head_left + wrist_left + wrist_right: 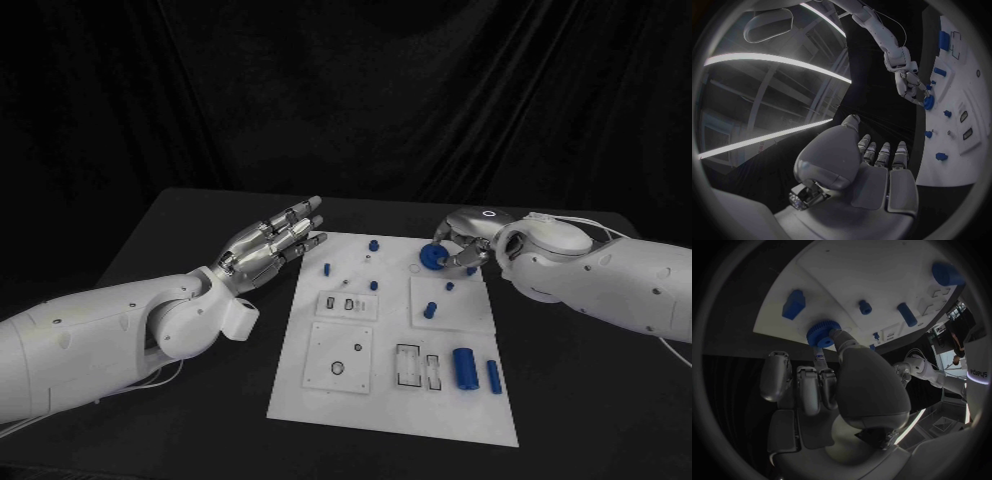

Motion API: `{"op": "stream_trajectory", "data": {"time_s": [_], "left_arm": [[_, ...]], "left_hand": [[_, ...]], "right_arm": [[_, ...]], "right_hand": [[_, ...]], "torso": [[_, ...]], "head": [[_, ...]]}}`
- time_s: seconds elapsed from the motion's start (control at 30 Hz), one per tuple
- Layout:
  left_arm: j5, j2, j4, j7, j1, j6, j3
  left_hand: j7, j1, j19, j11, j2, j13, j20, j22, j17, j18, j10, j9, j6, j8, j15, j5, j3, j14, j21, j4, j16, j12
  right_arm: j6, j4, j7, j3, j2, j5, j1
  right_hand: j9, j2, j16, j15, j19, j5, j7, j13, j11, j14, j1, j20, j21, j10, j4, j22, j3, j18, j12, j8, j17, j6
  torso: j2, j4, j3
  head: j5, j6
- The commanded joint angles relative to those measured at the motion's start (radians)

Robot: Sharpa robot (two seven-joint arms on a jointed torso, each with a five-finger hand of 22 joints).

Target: Assemble the parts on the task board

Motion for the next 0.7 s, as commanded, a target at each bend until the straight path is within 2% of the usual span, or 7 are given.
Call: {"op": "stream_trajectory", "data": {"time_s": [0.03,0.13,0.33,0.53,0.7], "left_arm": [[0.000,-0.001,0.004,0.003,-0.001,0.009,0.001],[0.000,-0.001,0.004,0.000,-0.001,0.009,0.001],[0.000,0.004,0.004,-0.004,-0.001,0.012,0.001],[0.000,0.006,0.002,-0.007,-0.001,0.015,0.001],[0.000,0.010,-0.002,-0.008,-0.001,0.017,0.001]], "left_hand": [[-0.002,0.009,-0.001,0.005,0.000,-0.002,0.008,-0.001,-0.001,0.012,0.000,0.000,-0.002,0.003,0.006,0.007,0.006,0.000,-0.006,0.000,-0.007,-0.007],[-0.002,0.009,-0.001,0.007,-0.001,-0.002,0.009,-0.001,-0.001,0.012,0.000,0.000,-0.001,0.003,0.007,0.007,0.007,0.000,-0.006,-0.001,-0.007,-0.007],[-0.004,0.008,-0.001,0.011,-0.001,-0.002,0.010,-0.001,-0.001,0.012,0.000,0.000,-0.001,0.003,0.009,0.007,0.010,0.000,-0.006,-0.001,-0.007,-0.007],[-0.005,0.008,-0.001,0.014,-0.002,-0.002,0.010,-0.001,-0.001,0.011,0.000,0.000,-0.001,0.003,0.009,0.006,0.012,0.000,-0.006,-0.002,-0.007,-0.007],[-0.005,0.007,-0.001,0.014,-0.002,-0.001,0.010,-0.001,-0.001,0.011,0.001,0.000,-0.001,0.004,0.009,0.006,0.012,0.000,-0.006,-0.001,-0.007,-0.006]], "right_arm": [[-0.003,0.017,0.009,0.002,0.007,0.026,0.020],[-0.001,0.021,0.016,0.002,0.031,0.041,0.032],[0.021,0.001,0.030,0.002,0.087,0.050,0.039],[0.042,-0.040,0.039,0.002,0.141,0.053,0.036],[0.053,-0.073,0.044,0.002,0.175,0.053,0.027]], "right_hand": [[0.175,0.001,0.018,-0.002,0.014,0.017,-0.051,0.263,0.001,0.105,-0.026,0.001,0.016,0.103,0.007,0.053,0.007,-0.014,0.003,0.119,0.263,0.046],[0.183,0.000,0.018,0.002,0.018,0.030,-0.049,0.263,0.005,0.105,-0.032,0.003,0.020,0.103,0.007,0.059,0.012,-0.015,0.003,0.121,0.263,0.044],[0.189,-0.001,0.018,0.005,0.023,0.040,-0.046,0.263,0.009,0.105,-0.039,0.006,0.027,0.103,0.009,0.066,0.020,-0.016,0.003,0.118,0.263,0.036],[0.189,-0.001,0.018,0.006,0.023,0.040,-0.043,0.263,0.011,0.105,-0.041,0.007,0.027,0.103,0.009,0.067,0.023,-0.016,0.003,0.113,0.263,0.030],[0.189,-0.002,0.018,0.008,0.021,0.036,-0.041,0.263,0.013,0.105,-0.042,0.009,0.024,0.103,0.009,0.066,0.025,-0.016,0.003,0.109,0.263,0.026]], "torso": [[0.000,0.0010,-0.0003],[0.000,0.0009,-0.0006],[0.001,0.0029,-0.0012],[0.002,0.0006,-0.0015],[0.003,0.0064,0.0002]], "head": [[0.001,0.001],[0.001,0.000],[0.001,-0.002],[0.004,-0.004],[-0.002,-0.006]]}}
